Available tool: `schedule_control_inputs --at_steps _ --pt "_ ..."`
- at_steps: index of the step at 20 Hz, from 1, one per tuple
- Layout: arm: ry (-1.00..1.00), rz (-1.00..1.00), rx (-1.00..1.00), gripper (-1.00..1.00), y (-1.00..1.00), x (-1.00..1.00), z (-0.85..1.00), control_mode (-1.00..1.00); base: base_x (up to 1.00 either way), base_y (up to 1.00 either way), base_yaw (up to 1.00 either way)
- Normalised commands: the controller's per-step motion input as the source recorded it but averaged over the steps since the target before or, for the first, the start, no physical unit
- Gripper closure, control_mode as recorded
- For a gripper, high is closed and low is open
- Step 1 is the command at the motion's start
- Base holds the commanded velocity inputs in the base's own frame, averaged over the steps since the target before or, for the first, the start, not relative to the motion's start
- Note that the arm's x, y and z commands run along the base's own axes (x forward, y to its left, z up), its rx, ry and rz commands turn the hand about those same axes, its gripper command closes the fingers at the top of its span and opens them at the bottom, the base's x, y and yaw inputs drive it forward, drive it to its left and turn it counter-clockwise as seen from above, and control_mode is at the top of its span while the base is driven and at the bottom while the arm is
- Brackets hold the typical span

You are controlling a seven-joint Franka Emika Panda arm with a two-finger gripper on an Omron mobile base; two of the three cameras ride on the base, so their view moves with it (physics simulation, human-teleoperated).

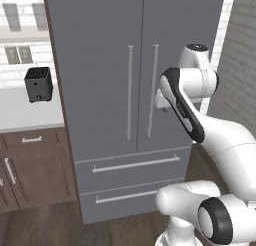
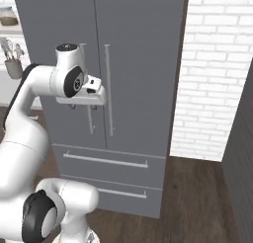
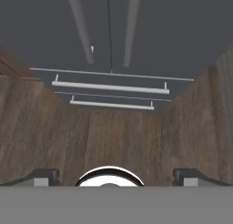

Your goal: Take the strawberry from the fridge and place it on top of the pancake, located on the dining counter.

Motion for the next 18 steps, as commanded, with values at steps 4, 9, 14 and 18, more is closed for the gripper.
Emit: schedule_control_inputs --at_steps 4,9,14,18 --pt "0.0 0.0 0.0 -1.0 0.0 0.0 0.0 1.0 0.0 0.33 0.0" --pt "0.0 0.0 0.0 -1.0 0.0 0.0 0.0 1.0 -0.06 0.0 0.01" --pt "-0.01 0.01 0.0 -1.0 -0.02 0.02 -0.03 -1.0 -0.01 0.0 0.0" --pt "-0.36 0.12 0.01 -1.0 -0.28 0.16 -0.09 -1.0 0.0 0.0 0.0"
